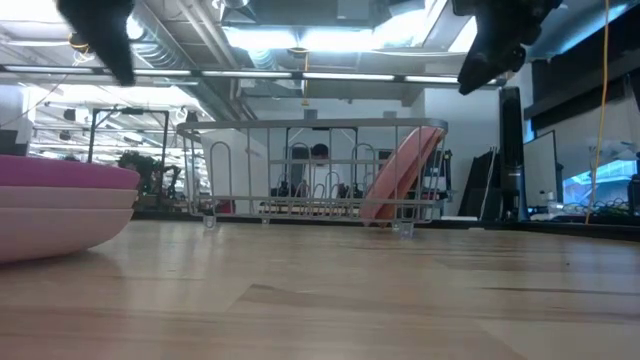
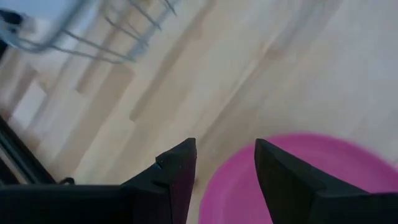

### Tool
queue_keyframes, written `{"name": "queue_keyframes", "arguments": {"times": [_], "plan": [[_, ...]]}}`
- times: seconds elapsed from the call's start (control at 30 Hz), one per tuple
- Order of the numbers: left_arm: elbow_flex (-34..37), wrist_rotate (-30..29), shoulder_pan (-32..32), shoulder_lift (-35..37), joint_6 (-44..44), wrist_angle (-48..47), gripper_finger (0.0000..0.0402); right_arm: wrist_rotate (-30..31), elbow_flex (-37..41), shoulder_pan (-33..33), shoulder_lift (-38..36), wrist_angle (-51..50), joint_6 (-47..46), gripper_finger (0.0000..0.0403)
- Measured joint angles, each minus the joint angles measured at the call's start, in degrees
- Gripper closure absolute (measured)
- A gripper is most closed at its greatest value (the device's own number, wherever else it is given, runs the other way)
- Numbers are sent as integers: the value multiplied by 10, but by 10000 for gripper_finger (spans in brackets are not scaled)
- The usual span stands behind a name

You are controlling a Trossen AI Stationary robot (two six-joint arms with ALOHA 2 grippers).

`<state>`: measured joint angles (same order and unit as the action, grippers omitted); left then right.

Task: Sort dishes
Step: Put the pink plate into the dish rack

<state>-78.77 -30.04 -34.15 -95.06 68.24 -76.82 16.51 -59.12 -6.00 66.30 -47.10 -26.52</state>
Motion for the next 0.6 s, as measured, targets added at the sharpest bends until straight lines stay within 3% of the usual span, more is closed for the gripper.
{"name": "queue_keyframes", "arguments": {"times": [0.43,0.6], "plan": [[178,29,-6,-1,-149,236,247,-16,30,0,0,14,-2,230],[205,57,19,-1,-179,254,247,-16,35,0,0,37,-2,230]]}}
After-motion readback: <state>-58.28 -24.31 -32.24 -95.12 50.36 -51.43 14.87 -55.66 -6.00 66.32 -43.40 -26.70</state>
